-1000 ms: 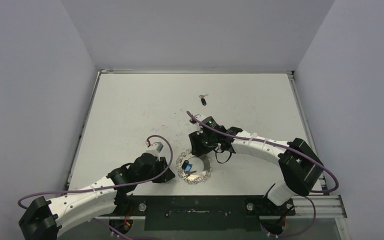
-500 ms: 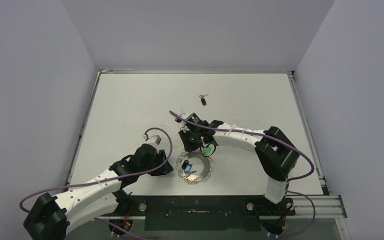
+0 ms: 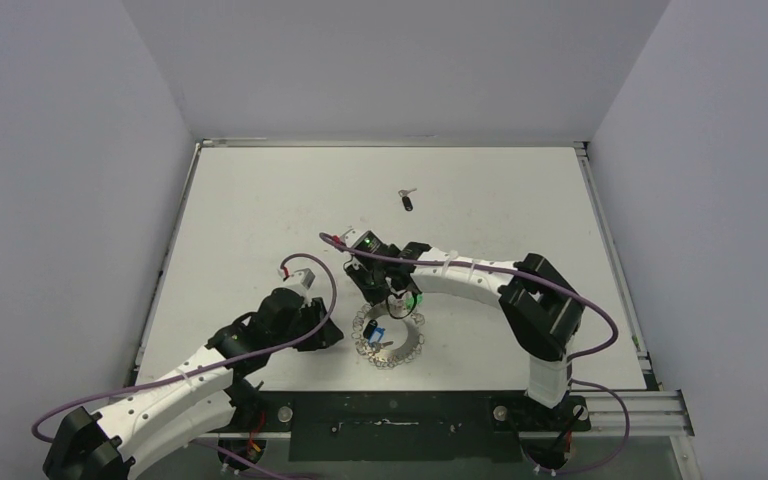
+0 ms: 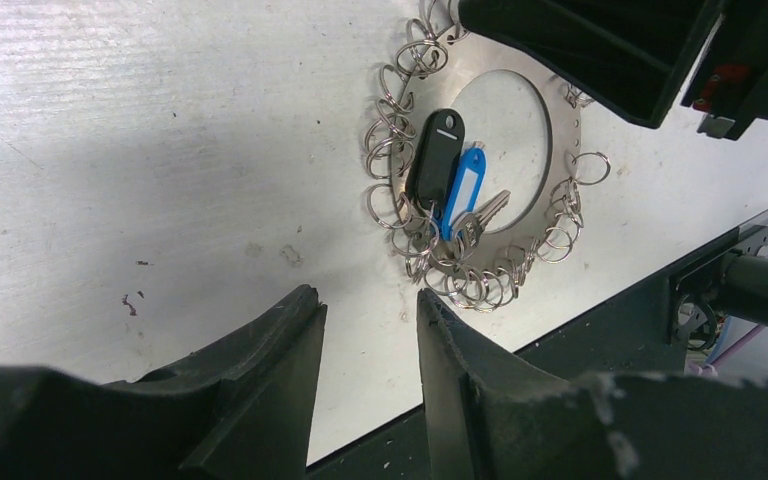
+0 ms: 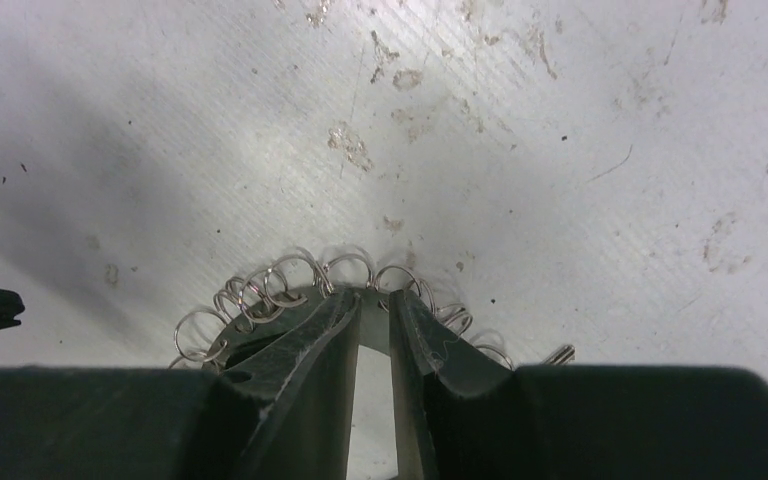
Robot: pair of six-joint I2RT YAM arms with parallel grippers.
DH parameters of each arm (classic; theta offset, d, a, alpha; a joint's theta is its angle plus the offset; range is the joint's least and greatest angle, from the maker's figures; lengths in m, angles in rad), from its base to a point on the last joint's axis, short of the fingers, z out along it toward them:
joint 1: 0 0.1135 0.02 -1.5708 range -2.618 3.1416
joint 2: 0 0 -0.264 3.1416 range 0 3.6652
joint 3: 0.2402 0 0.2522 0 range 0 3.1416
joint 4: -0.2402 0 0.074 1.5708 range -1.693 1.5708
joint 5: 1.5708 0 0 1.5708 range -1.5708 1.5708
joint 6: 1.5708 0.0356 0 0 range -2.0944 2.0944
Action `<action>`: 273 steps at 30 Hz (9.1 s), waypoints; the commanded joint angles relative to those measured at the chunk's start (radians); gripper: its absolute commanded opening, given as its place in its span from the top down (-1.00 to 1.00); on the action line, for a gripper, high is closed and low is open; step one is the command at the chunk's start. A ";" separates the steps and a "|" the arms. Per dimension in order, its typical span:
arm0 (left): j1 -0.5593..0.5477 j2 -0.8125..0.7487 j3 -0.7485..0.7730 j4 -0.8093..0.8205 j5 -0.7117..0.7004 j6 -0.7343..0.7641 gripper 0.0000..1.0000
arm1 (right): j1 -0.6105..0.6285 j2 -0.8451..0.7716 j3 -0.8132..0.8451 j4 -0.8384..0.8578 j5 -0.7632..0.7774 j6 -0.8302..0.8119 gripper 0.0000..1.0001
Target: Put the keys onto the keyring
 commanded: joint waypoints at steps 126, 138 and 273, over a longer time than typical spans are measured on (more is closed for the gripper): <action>0.218 0.348 0.081 0.349 0.170 -0.043 -0.10 | 0.070 0.110 0.097 -0.033 0.041 0.003 0.39; 0.226 0.314 0.073 0.334 0.167 -0.029 -0.09 | 0.113 0.137 0.149 -0.128 0.194 -0.006 0.75; 0.130 0.255 -0.094 0.419 0.186 -0.075 0.05 | 0.084 -0.157 -0.295 0.351 -0.027 0.314 0.30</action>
